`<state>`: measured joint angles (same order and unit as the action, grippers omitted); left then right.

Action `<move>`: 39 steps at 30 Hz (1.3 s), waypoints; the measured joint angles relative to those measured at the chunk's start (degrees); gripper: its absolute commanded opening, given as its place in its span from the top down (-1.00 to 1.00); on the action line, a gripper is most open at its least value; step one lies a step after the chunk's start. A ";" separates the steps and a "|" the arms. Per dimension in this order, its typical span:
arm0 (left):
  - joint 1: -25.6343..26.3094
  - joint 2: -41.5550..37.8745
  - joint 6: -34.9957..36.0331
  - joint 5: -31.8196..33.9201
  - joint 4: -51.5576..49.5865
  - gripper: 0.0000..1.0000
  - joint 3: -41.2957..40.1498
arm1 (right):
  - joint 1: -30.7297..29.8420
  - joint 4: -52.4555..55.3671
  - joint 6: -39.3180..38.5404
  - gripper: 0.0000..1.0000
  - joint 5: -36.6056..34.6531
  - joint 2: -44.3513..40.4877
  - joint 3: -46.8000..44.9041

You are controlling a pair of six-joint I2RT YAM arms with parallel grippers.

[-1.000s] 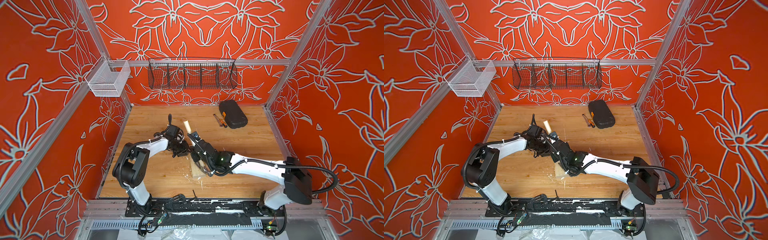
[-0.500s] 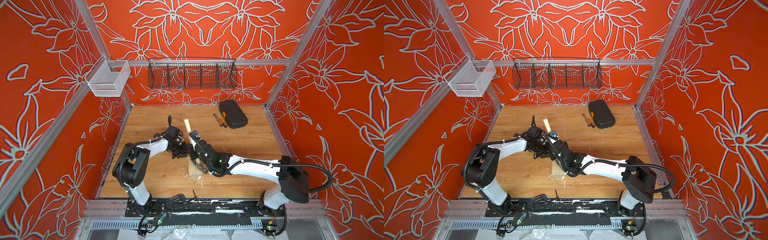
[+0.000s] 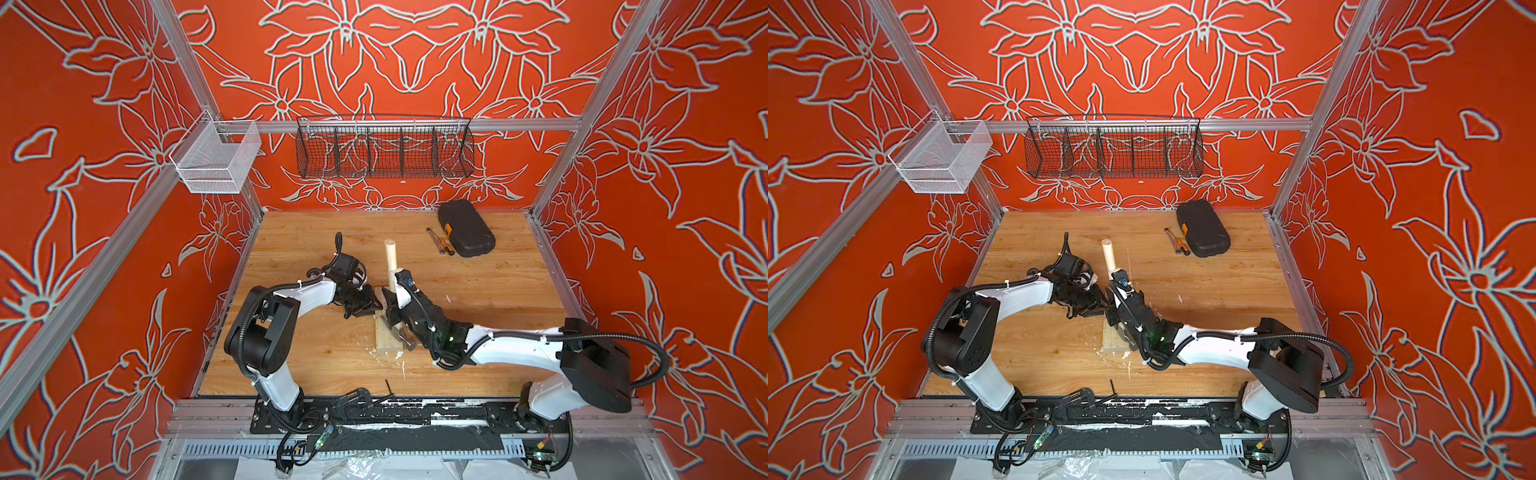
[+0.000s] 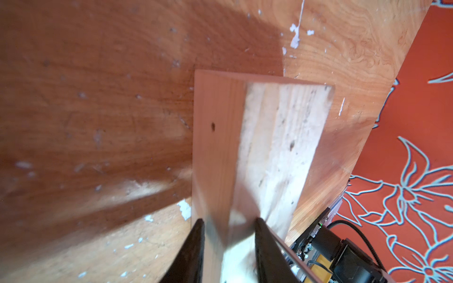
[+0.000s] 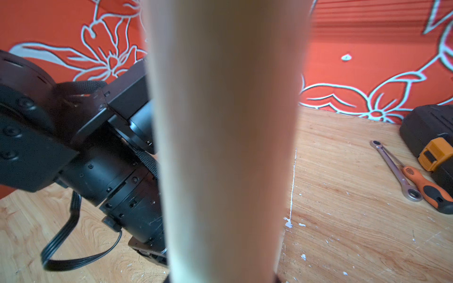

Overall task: Use a claw hammer to pull out a nail
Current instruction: Remove the nail from the mounting plate.

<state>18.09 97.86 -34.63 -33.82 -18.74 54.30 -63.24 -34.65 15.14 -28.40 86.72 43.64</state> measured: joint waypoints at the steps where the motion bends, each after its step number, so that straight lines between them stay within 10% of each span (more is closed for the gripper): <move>1: 0.00 0.00 -0.24 0.00 0.17 0.34 -0.09 | -0.28 -1.09 -0.17 1.00 -0.37 -0.02 -0.57; 39: -0.52 0.79 -4.98 -2.34 2.43 0.39 -0.96 | -13.25 -23.61 -7.32 1.00 -21.86 0.94 -10.62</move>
<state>17.56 98.65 -39.62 -36.16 -16.32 53.34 -76.49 -58.26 7.81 -50.26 87.66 33.01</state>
